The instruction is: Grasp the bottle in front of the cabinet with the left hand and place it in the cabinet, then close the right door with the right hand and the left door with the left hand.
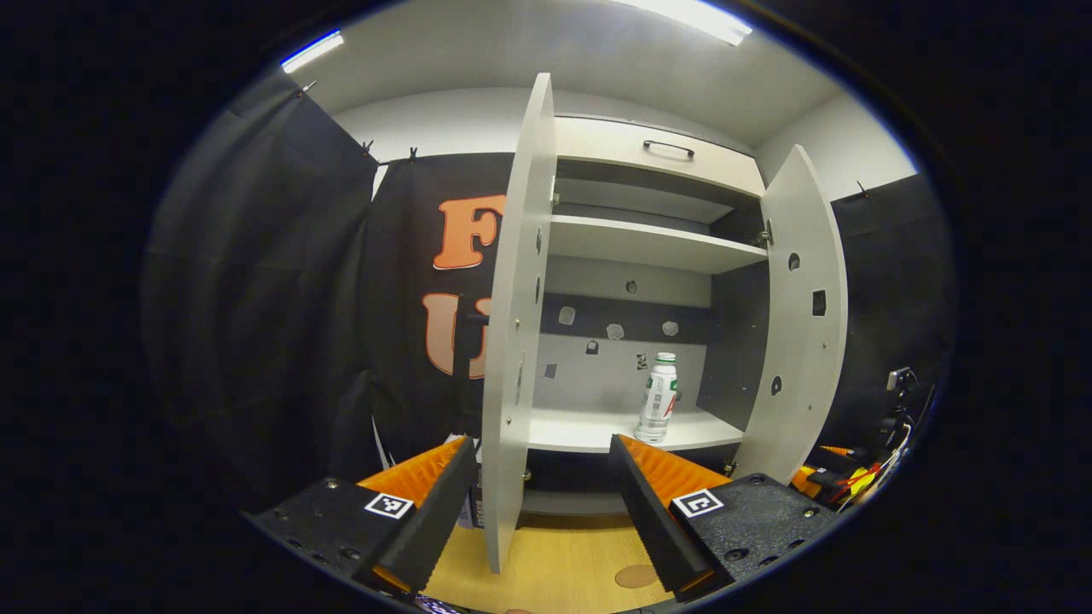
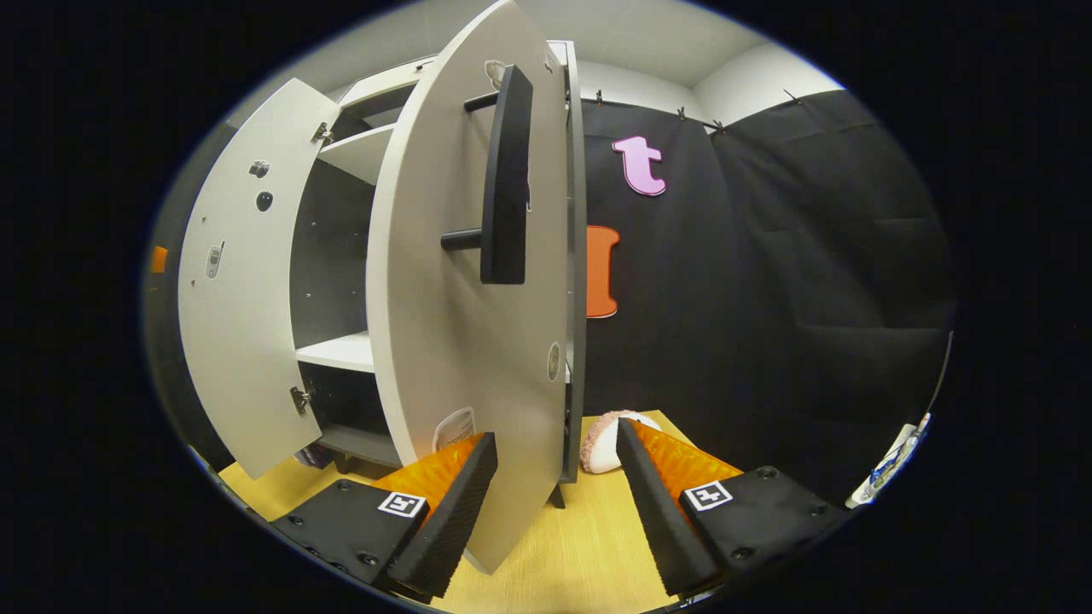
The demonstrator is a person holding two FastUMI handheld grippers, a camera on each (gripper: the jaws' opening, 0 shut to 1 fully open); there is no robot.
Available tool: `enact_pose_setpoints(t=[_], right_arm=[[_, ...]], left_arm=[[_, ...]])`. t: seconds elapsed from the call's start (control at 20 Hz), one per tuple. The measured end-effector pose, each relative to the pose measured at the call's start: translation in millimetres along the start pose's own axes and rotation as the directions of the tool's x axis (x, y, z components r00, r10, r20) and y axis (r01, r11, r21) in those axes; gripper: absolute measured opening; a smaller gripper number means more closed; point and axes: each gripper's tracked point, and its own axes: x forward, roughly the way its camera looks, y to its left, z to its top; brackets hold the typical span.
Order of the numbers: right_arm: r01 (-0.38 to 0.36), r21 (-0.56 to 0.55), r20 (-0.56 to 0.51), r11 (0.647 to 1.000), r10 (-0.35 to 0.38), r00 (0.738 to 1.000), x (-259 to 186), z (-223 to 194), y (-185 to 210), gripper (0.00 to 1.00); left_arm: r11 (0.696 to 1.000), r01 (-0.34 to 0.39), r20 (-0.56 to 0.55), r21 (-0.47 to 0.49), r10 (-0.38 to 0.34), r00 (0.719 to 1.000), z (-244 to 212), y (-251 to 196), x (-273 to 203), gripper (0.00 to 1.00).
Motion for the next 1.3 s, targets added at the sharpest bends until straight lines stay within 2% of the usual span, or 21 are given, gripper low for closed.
enact_pose_setpoints(t=[0.5, 0.8, 0.95, 1.3], right_arm=[[-0.009, -0.009, 0.002, 1.0, 0.009, 1.0, 16.5, -0.8, 39.1, 0.94], [-0.073, -0.062, -0.02, 0.995, 0.072, 0.997, 19.6, -7.7, 67.5, 0.94], [-0.051, -0.079, -0.005, 0.996, 0.051, 0.999, 20.8, -2.0, 69.8, 0.95], [-0.04, -0.073, -0.01, 0.997, 0.039, 0.999, 9.2, 2.4, 66.4, 0.95]], left_arm=[[0.993, -0.118, -0.012, -0.009, 0.118, 0.993, -10.2, 68.4, -11.1, 0.95], [0.984, -0.178, -0.01, 0.015, 0.178, 0.984, -18.4, 107.5, -3.2, 0.95], [0.977, -0.211, -0.004, 0.043, 0.211, 0.977, -24.4, 129.2, 6.8, 0.95], [0.974, -0.221, -0.014, 0.042, 0.222, 0.975, -45.6, 154.9, 42.2, 0.95]])
